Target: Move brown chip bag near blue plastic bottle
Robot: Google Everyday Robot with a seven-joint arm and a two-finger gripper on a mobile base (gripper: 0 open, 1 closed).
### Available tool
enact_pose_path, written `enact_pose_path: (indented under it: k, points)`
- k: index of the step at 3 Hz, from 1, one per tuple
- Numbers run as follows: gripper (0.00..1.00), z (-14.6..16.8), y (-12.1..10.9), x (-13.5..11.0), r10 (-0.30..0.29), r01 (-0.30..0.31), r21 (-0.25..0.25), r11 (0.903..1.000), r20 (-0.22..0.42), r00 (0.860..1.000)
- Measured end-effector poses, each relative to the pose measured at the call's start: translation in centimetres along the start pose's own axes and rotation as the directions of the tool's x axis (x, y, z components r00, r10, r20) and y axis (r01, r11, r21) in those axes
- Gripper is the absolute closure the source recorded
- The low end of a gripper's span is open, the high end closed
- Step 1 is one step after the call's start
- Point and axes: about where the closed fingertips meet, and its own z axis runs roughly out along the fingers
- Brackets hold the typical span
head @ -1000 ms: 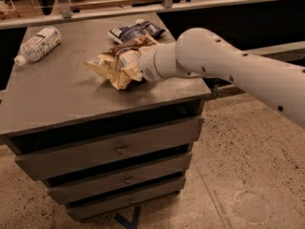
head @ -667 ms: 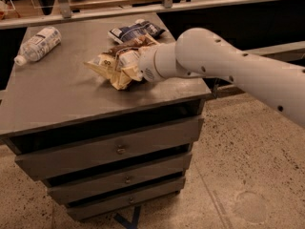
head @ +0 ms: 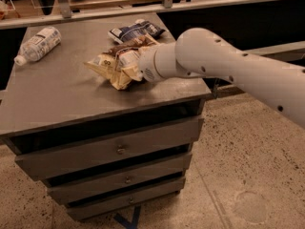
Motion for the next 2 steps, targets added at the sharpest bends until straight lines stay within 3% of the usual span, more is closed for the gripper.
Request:
enact_pose_path:
  k: [2]
  points:
    - [1.00,-0.01,0.00,-0.01,0.000,0.000,0.000,1.0000,0.000,1.000]
